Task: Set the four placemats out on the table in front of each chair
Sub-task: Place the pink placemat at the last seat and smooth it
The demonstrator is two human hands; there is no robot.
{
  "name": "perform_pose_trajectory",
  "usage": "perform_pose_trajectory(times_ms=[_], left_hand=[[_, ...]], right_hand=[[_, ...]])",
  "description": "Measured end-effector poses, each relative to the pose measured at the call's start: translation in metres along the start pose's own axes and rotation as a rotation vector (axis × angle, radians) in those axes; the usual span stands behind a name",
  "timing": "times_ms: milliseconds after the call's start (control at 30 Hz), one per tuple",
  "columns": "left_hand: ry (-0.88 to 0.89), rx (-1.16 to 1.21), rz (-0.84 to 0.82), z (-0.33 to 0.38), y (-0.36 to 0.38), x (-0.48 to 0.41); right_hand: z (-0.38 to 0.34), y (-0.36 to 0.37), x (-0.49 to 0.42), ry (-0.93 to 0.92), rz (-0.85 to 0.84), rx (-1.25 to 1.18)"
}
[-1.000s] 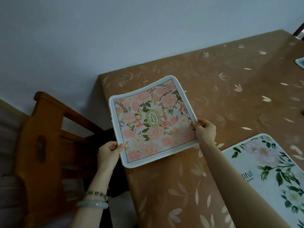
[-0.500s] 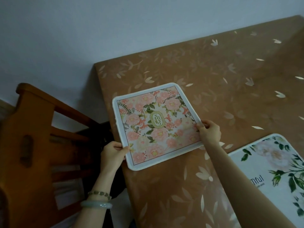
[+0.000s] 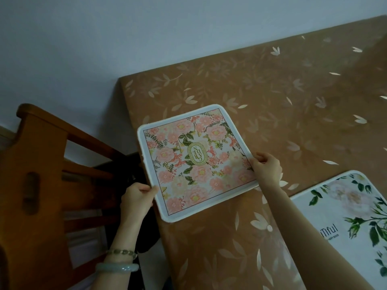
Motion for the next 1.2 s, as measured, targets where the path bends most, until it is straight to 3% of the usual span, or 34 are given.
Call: perform_pose_trajectory(times_ms=[333, 533, 667, 733, 833, 933, 1200], left_hand=[[0.031, 0.005, 0.026, 0.018, -0.004, -0.022], [-0.182, 0.056, -0.254, 0.010, 0.011, -0.013], [-0.219, -0.064, -0.434, 0.014, 0.011, -0.004], [-0.126, -0.084, -0.354, 0.026, -0.002, -0.015], [0.170, -0.119, -0.131, 0.061, -0.026, -0.040], [0.392, -0.177, -0.020, 0.096, -0.029, -0.063], [0.426, -0.455, -0.137, 0.114, 0.013, -0.099]], right_hand=[[0.003, -0.001, -0.006, 0.091, -0.074, 0.137], [-0.046, -0.003, -0.029, -0.023, -0.031, 0.173], [-0.056, 0.000, -0.033, -0.045, -0.029, 0.135], [-0.048, -0.003, -0.025, -0.009, -0.012, 0.055], [-0.022, -0.011, -0.002, 0.089, 0.058, -0.034], [0.010, -0.012, 0.029, 0.241, 0.073, -0.103], [0.028, 0.004, 0.048, 0.389, -0.092, -0.146]])
Point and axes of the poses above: each hand's wrist, its own x-axis away from the middle knuckle, its own y-axis out of the palm, z = x × y, the point moved 4 cm from there along -x, towards the middle knuckle, and after that the axes turned 2 degrees about -x, right-handed, at the moved point
